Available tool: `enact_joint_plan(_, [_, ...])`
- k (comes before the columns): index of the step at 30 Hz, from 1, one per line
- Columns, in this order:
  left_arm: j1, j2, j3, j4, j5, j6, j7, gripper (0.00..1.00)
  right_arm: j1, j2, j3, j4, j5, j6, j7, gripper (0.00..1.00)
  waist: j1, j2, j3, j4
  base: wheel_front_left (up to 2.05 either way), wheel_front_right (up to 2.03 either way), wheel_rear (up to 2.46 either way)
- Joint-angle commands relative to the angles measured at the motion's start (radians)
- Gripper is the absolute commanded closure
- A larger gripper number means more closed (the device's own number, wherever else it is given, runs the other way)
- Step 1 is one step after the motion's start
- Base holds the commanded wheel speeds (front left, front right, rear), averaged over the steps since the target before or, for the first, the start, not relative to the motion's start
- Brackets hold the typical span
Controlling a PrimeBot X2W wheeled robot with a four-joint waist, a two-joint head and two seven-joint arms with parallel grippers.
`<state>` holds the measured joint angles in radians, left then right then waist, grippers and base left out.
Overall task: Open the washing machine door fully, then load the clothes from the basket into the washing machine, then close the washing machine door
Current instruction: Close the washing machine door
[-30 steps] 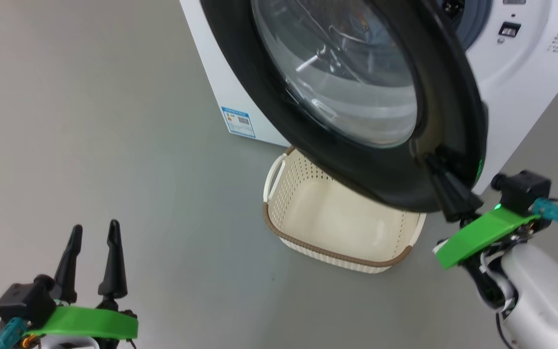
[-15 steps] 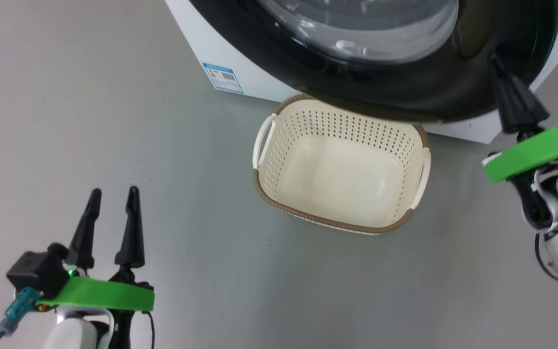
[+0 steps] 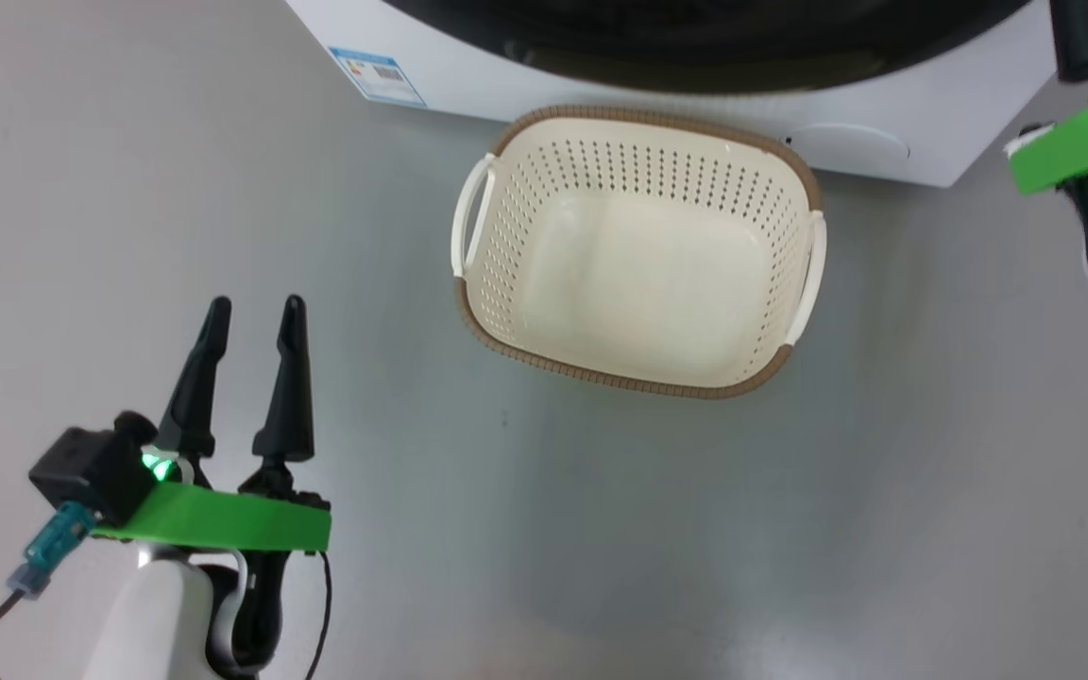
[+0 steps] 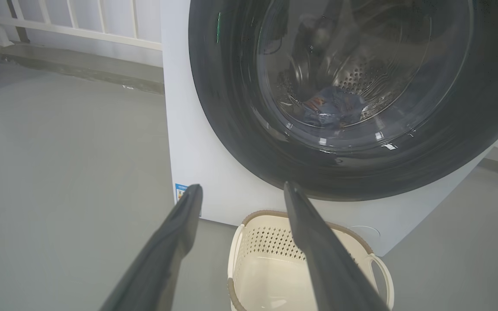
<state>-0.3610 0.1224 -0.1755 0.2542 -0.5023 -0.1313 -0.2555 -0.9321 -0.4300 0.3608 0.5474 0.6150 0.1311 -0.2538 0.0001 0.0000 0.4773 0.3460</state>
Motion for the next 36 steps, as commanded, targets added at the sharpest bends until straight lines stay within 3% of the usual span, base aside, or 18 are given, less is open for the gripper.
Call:
enact_joint_plan(1, [-0.02, 0.031, 0.031, -0.03, -0.006, 0.001, -0.006, 0.0, -0.032, -0.013, 0.012, -0.013, -0.005, 0.0, -0.008, 1.0, -0.0001, 0.0, 0.043, -0.011, 0.0, 0.0, 0.0])
enact_joint_plan(10, [-0.045, 0.034, 0.035, -0.027, -0.006, 0.001, -0.006, 0.0, -0.138, -0.029, 0.044, 0.008, -0.002, 0.0, -0.008, 1.0, -0.0001, 0.0, 0.076, -0.004, 0.0, 0.0, 0.0])
enact_joint_plan(22, [-0.036, 0.032, 0.034, -0.004, -0.004, 0.001, -0.006, 0.0, -0.066, -0.006, 0.038, 0.006, -0.015, 0.0, -0.008, 1.0, -0.0001, 0.0, 0.014, -0.011, 0.0, 0.0, 0.0])
enact_joint_plan(23, [-0.035, 0.032, 0.033, -0.003, -0.003, 0.001, -0.006, 0.0, -0.056, -0.003, 0.048, 0.004, -0.017, 0.0, -0.008, 0.58, -0.0001, 0.0, 0.005, -0.014, 0.0, 0.0, 0.0])
enact_joint_plan(25, [-0.031, 0.034, 0.031, 0.001, -0.001, 0.001, -0.006, 0.0, -0.035, 0.001, 0.067, 0.001, -0.02, 0.0, -0.008, 0.0, -0.0001, 0.0, -0.018, -0.021, 0.0, 0.0, 0.0])
enact_joint_plan(36, [0.019, 0.068, 0.032, 0.025, 0.017, 0.001, -0.006, 0.0, 0.144, 0.045, 0.038, -0.074, -0.004, 0.0, -0.008, 0.0, -0.0001, 0.0, -0.181, -0.113, 0.0, 0.0, 0.0])
